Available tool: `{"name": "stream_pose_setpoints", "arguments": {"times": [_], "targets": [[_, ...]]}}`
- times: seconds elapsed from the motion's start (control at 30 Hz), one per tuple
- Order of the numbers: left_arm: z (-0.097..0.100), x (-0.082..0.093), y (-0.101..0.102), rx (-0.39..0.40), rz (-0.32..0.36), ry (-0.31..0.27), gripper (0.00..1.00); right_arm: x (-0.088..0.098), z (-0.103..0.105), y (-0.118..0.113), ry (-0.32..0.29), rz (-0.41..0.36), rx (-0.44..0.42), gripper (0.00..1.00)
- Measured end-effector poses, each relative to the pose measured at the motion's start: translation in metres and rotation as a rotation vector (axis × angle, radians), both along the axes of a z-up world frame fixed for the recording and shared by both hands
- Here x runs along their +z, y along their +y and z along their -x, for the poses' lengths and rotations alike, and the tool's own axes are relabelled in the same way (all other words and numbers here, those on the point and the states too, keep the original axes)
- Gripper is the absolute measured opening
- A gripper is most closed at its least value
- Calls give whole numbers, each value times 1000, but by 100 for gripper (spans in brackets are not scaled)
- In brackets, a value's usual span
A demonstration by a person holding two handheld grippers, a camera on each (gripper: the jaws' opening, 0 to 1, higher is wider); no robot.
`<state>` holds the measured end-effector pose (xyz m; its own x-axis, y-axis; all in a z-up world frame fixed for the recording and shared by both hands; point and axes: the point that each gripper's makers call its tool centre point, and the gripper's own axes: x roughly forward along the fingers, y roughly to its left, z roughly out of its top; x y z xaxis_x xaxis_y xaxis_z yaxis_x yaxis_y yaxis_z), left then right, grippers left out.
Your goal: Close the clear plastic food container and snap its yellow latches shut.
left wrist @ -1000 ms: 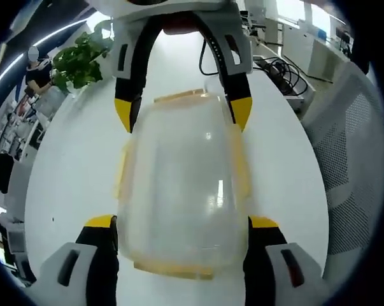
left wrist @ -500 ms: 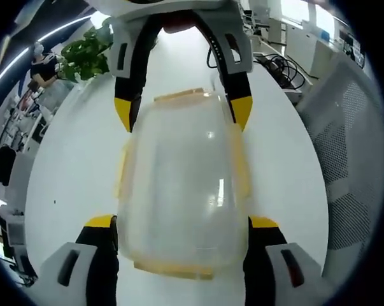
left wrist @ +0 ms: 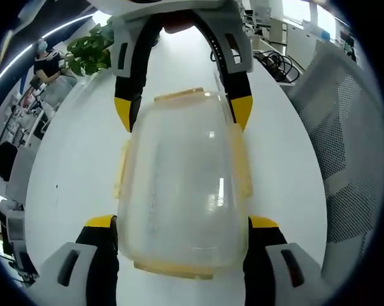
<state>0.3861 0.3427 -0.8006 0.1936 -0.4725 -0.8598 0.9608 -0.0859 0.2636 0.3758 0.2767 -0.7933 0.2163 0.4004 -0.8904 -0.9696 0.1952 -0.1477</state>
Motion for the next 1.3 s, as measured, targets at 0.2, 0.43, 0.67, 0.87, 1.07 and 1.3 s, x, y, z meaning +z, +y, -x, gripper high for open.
{"name": "stream_pose_setpoints", "arguments": {"times": [0.2, 0.43, 0.67, 0.87, 1.07, 1.3], "targets": [[2, -1, 12, 13, 1, -4, 82, -2, 1, 13, -3, 1, 14, 77], [2, -1, 28, 28, 1, -5, 82, -1, 0, 28, -2, 1, 29, 77], [4, 0, 42, 37, -4, -8, 82, 0, 1, 42, 0, 0, 40, 77], [3, 0, 48, 42, -8, -9, 82, 0, 1, 49, 2, 3, 42, 77], [3, 0, 50, 44, -4, -10, 82, 0, 0, 50, 4, 7, 41, 77], [-2, 1, 48, 45, -2, -8, 82, 0, -4, 48, 4, 9, 43, 77]]}}
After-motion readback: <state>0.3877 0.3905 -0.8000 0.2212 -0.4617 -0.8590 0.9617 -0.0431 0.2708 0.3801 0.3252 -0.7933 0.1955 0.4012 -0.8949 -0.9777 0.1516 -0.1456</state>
